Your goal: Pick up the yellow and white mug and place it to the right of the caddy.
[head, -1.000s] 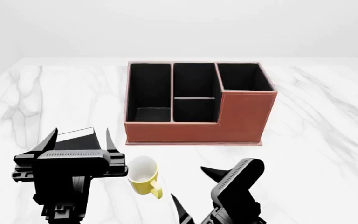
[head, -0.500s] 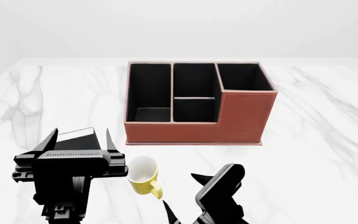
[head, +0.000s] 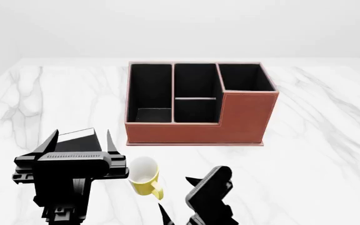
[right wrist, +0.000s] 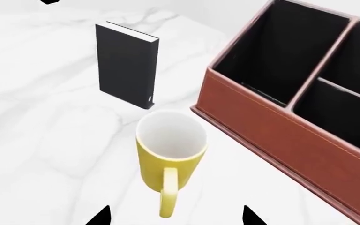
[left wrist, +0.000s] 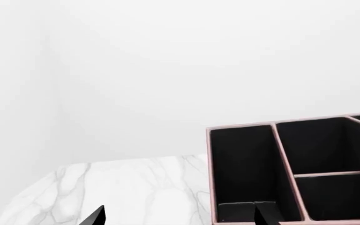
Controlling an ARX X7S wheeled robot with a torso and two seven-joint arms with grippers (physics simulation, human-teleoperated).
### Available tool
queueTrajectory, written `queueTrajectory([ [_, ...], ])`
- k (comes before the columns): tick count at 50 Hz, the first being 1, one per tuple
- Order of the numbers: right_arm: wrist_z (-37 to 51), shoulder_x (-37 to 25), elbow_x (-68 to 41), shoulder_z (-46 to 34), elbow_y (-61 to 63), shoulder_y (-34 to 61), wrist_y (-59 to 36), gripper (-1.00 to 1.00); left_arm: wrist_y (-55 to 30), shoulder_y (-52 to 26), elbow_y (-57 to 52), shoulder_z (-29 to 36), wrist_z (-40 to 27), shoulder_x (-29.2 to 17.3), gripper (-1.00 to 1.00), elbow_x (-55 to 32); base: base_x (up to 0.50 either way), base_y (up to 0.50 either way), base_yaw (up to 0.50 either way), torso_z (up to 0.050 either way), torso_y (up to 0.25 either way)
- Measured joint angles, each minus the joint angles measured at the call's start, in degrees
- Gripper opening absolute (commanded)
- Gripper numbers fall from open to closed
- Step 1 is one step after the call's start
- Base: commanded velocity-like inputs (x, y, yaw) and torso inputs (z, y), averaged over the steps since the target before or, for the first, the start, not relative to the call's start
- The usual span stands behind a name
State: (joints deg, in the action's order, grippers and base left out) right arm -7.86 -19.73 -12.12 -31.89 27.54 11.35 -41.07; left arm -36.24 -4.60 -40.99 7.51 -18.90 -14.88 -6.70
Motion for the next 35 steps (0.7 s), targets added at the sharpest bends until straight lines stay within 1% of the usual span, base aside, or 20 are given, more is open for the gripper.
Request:
queueTrajectory([
  [20,0.4,2.6,2.0,-2.7,-8.3,2.4,3.7,1.00,0.4,0.0,0.2,0.2,-0.4,-0.4,1.00,-0.5,0.00,0.00,0.00,0.000,0.000],
  [35,0.3,4.3,2.7,-4.3,-12.4,4.3,5.1,1.00,0.8,0.2,0.4,0.1,-0.6,-0.7,1.00,-1.0,0.00,0.00,0.00,0.000,0.000],
])
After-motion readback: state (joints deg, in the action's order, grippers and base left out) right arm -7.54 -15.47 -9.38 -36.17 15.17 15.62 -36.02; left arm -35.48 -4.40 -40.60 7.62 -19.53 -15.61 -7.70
